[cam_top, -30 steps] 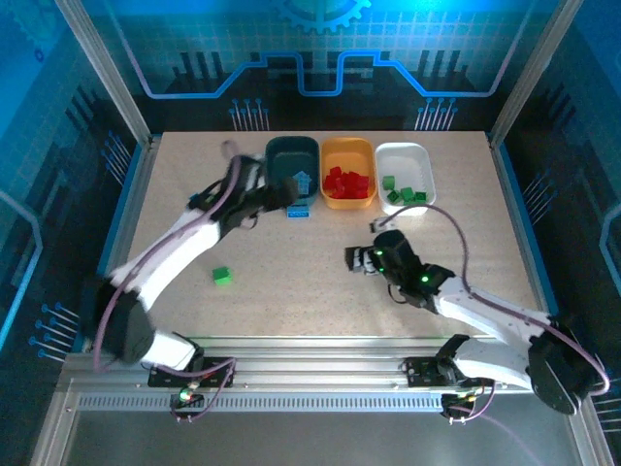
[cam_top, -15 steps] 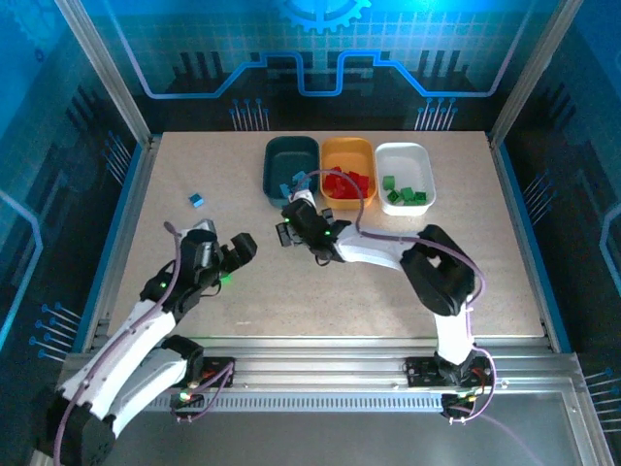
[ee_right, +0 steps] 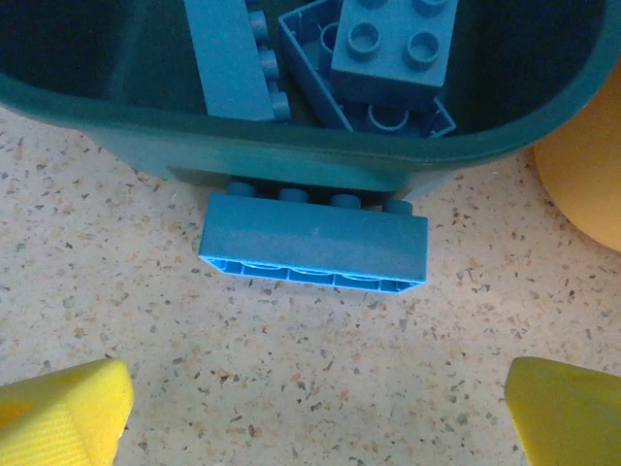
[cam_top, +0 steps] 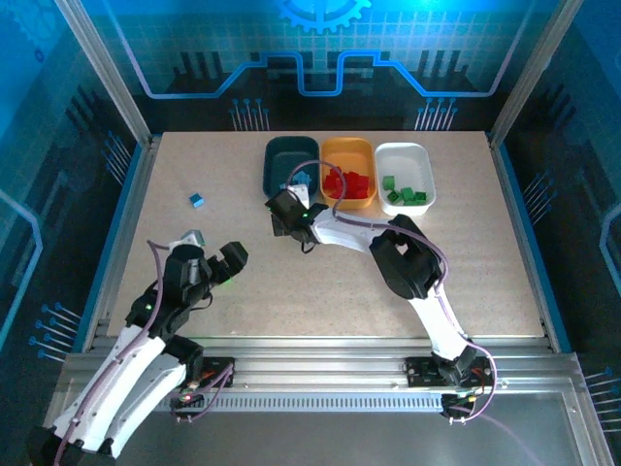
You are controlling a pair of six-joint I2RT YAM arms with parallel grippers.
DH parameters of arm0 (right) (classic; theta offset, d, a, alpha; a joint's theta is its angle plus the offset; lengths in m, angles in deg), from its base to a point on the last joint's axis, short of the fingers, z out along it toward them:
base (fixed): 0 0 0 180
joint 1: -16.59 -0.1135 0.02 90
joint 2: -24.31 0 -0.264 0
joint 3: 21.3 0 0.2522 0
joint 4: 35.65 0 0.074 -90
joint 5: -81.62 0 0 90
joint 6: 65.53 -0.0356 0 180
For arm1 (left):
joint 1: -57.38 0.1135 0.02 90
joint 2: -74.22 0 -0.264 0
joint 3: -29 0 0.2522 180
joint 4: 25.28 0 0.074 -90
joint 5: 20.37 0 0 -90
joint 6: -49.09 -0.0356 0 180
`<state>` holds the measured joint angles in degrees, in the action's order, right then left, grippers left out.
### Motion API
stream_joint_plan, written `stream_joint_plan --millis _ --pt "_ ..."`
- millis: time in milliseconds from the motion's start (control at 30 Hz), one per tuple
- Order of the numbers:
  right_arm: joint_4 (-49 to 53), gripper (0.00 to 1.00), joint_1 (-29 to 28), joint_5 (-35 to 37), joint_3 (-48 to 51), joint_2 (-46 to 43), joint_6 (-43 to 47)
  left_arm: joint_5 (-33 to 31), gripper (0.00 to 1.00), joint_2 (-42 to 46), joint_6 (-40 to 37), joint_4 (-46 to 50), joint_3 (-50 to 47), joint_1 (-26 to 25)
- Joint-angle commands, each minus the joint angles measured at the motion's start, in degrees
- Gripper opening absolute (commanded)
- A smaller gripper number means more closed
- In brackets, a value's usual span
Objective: Sort the legos into containers by color
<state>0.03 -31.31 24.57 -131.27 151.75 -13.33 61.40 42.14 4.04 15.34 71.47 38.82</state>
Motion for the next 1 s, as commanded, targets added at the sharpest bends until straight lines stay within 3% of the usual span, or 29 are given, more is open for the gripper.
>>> stream_joint_plan --millis 0,367,967 --pt "3.21 1.0 0.78 1.55 -3.97 2.83 -2.48 -0.12 0.99 1.47 0.23 1.71 -0.54 0.46" --pt "6.4 0.95 1.68 4.29 -8.74 7.38 -5.1 0.32 0.99 1.29 0.07 1.01 -1.02 0.46" --pt "4.45 0.84 2.72 0.89 -12.76 11.76 -4.11 -0.04 0.99 0.35 -1.62 0.07 -0.94 0.56"
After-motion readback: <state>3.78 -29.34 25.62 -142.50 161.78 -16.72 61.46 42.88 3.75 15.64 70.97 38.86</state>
